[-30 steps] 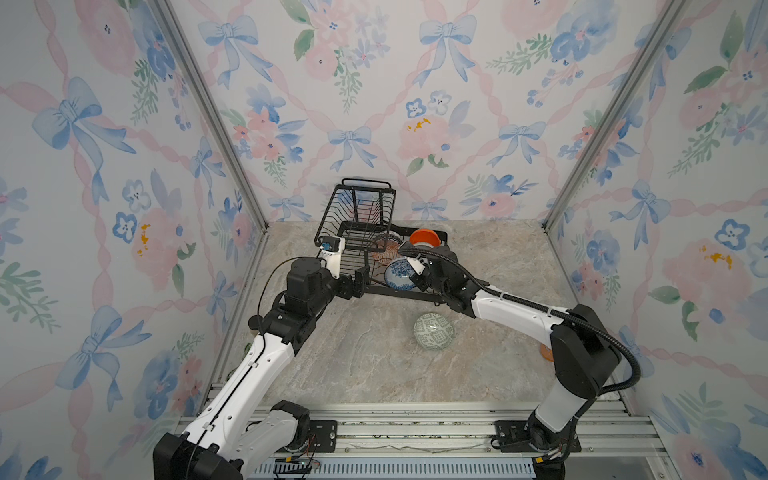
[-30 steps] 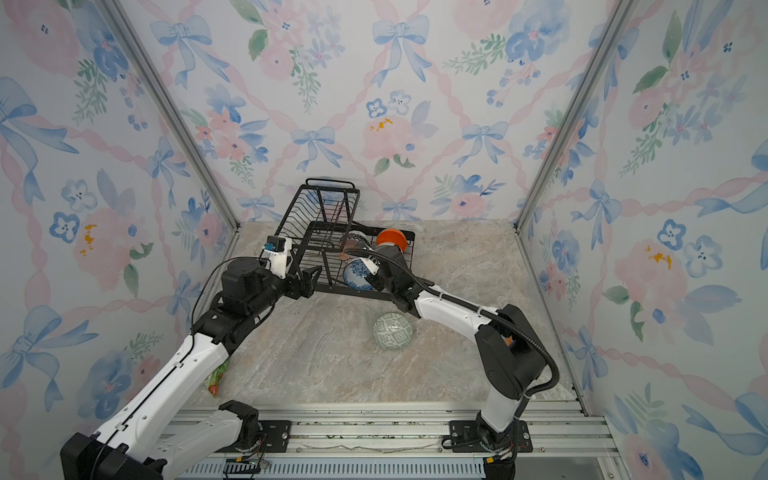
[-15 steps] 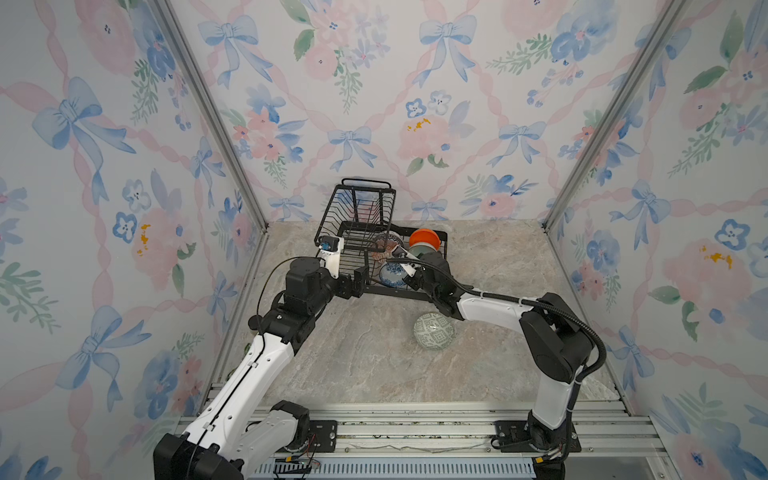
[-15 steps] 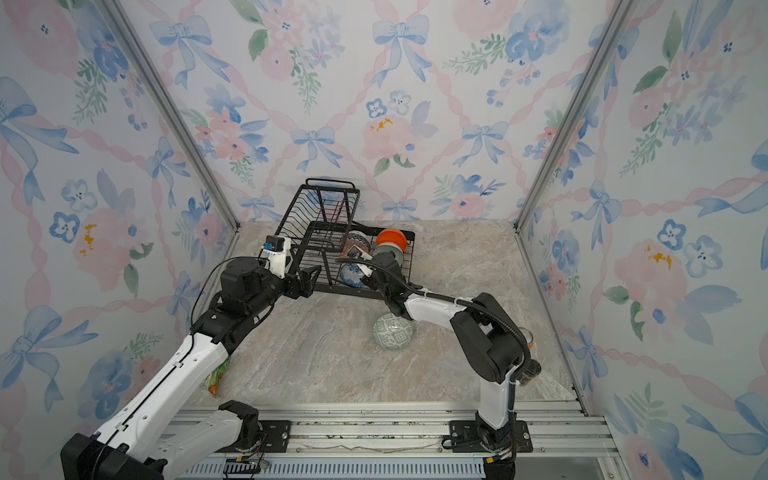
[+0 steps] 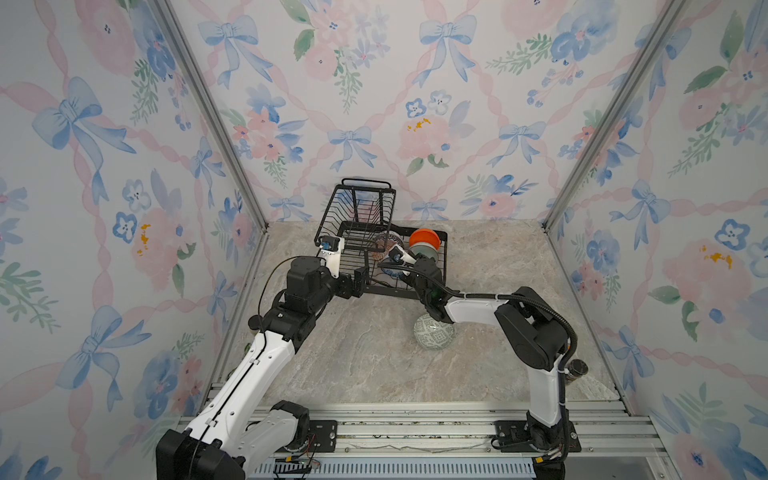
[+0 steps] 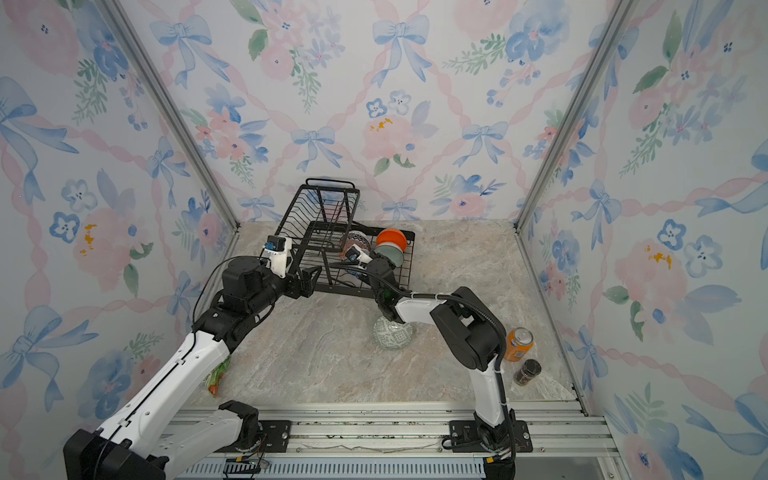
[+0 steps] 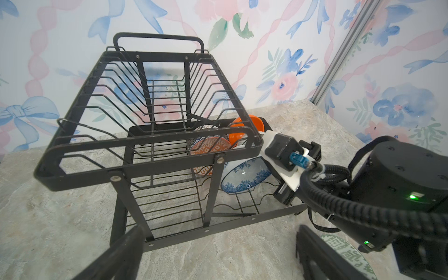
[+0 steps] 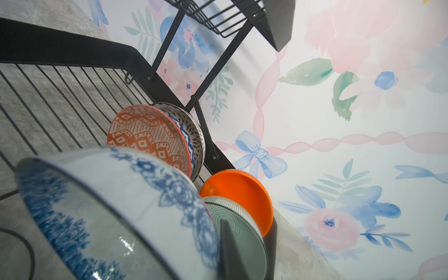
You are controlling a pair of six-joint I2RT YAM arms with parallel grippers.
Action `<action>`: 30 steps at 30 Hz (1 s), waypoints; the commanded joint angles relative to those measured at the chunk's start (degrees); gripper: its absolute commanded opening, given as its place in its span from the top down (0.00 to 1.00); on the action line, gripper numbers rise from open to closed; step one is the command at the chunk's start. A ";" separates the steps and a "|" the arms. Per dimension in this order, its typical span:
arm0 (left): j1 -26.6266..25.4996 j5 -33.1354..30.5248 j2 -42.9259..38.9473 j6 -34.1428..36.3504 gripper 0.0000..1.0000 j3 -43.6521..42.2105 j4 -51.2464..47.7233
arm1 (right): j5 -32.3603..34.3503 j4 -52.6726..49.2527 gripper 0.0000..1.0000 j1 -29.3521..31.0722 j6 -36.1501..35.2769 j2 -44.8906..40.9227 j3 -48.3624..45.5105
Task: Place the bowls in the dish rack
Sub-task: 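Lower the blue floral bowl into the rack's lower tier with the right gripper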
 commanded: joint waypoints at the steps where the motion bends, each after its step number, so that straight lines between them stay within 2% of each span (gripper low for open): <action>1: 0.59 1.34 0.38 -0.63 0.02 0.08 -0.76 | 2.90 8.39 1.00 0.83 -1.70 1.58 2.43; 30: 0.60 1.17 -1.02 -0.71 0.02 -0.72 -0.84 | -4.43 8.68 1.00 0.21 -3.60 9.15 9.38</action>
